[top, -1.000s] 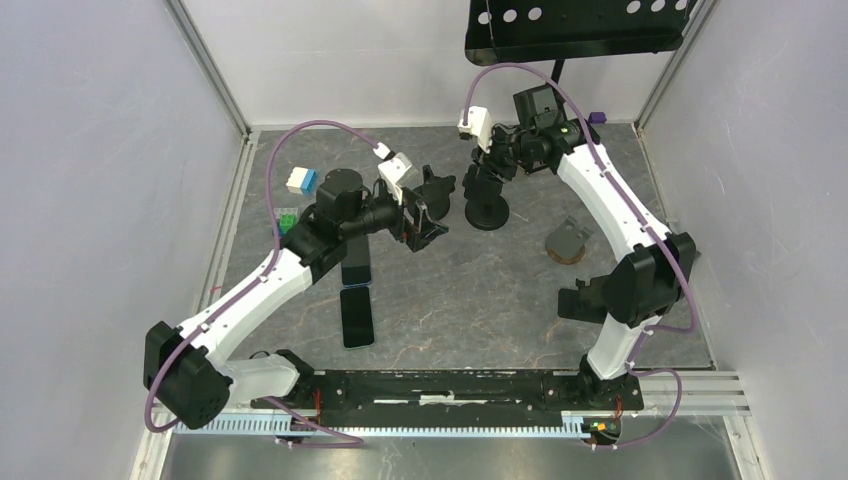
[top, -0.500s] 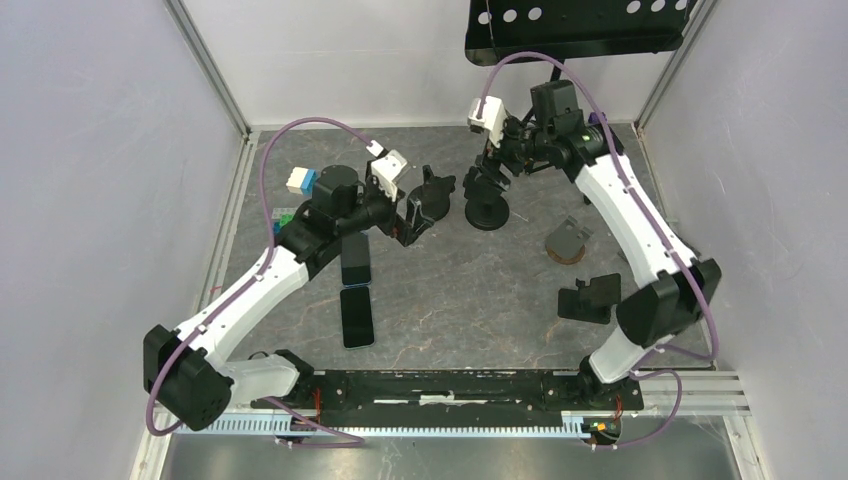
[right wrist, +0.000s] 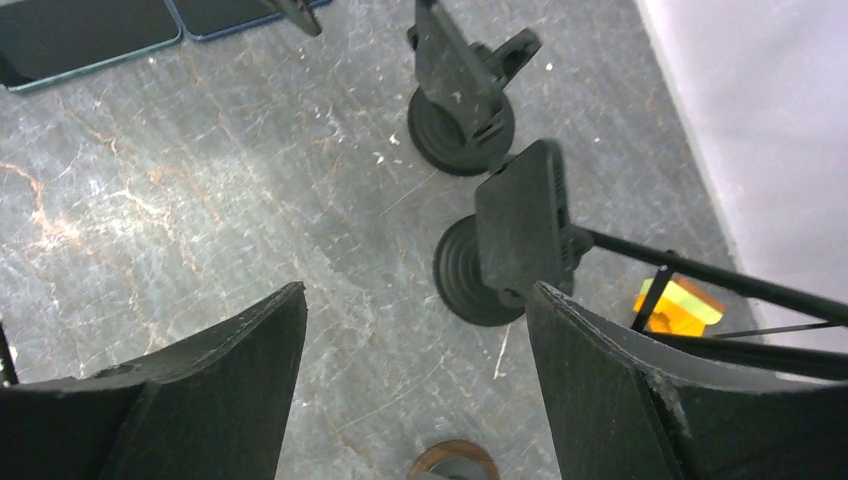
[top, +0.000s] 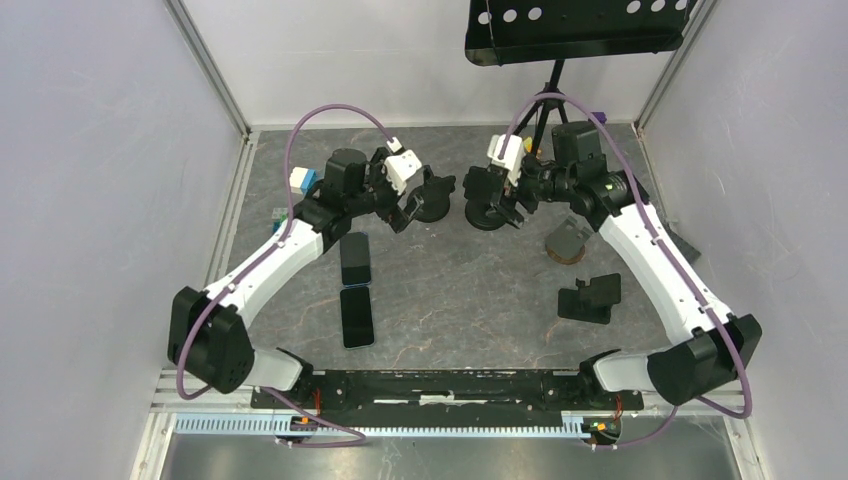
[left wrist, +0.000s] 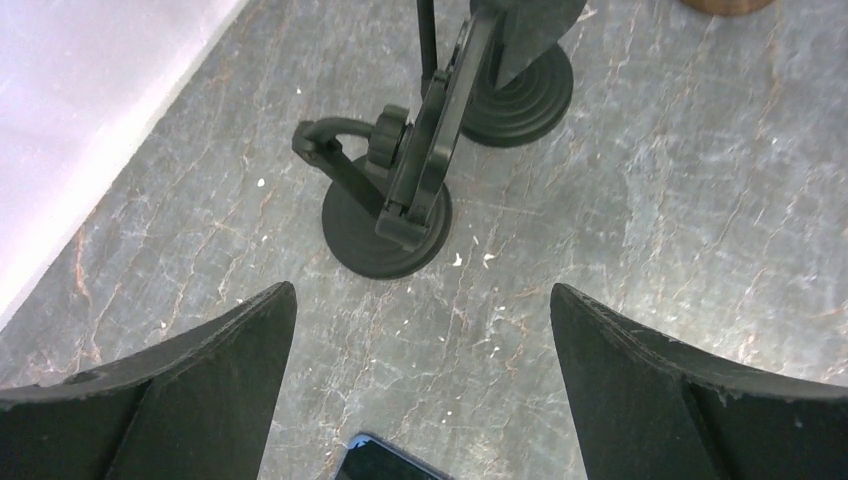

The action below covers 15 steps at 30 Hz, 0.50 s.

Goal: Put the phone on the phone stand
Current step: Place the phone stand with the phone at the center of the board, then move the phone stand to the center of the board.

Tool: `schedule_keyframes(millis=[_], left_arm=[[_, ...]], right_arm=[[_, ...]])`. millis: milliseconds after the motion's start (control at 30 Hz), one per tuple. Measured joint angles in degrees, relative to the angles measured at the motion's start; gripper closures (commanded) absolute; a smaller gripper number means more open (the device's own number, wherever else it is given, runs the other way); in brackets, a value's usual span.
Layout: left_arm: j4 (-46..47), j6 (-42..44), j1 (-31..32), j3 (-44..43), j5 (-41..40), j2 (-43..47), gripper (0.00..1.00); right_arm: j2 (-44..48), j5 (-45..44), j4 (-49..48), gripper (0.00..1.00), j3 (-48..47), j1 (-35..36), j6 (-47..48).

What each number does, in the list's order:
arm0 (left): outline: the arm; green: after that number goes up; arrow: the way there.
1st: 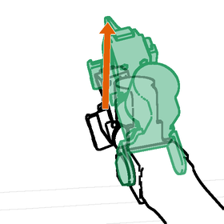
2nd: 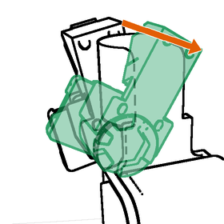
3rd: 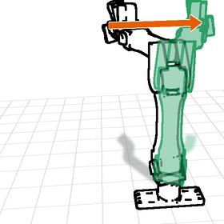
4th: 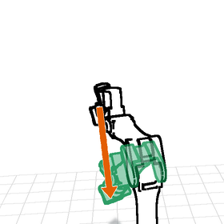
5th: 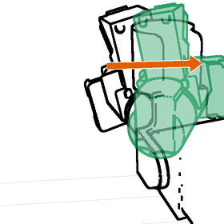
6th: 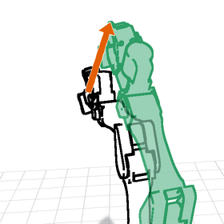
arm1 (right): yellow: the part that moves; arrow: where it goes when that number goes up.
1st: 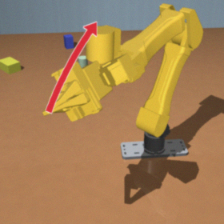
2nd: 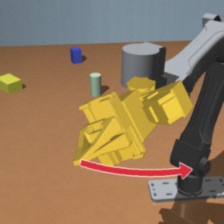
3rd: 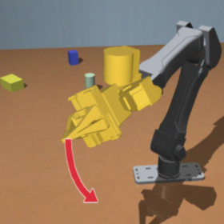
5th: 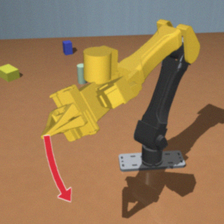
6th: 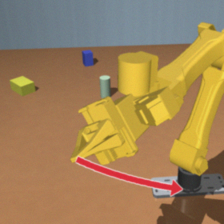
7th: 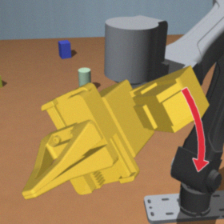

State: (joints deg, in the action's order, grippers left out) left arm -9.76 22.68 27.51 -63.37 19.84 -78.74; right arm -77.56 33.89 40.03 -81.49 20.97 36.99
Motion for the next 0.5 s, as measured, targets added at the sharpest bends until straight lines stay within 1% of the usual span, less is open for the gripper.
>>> schedule_keyframes(millis=[100,233,400,500], left_arm=[[-0.7,1.7,-1.4,0.0,1.7,-1.6,0.00],[-2.1,2.8,-3.4,0.0,3.0,-1.2,0.00],[-9.1,2.9,-5.9,0.7,0.2,0.5,0.00],[-13.1,2.8,-7.2,4.6,-0.6,3.3,0.00]], right_arm=[[1.7,0.0,-0.4,0.15,3.4,0.0,-0.2],[5.7,0.6,-1.3,0.13,9.1,0.0,-0.3],[11.3,1.2,-3.0,0.11,16.1,0.0,-0.7],[13.9,0.3,-4.1,0.09,20.4,0.0,-0.7]])
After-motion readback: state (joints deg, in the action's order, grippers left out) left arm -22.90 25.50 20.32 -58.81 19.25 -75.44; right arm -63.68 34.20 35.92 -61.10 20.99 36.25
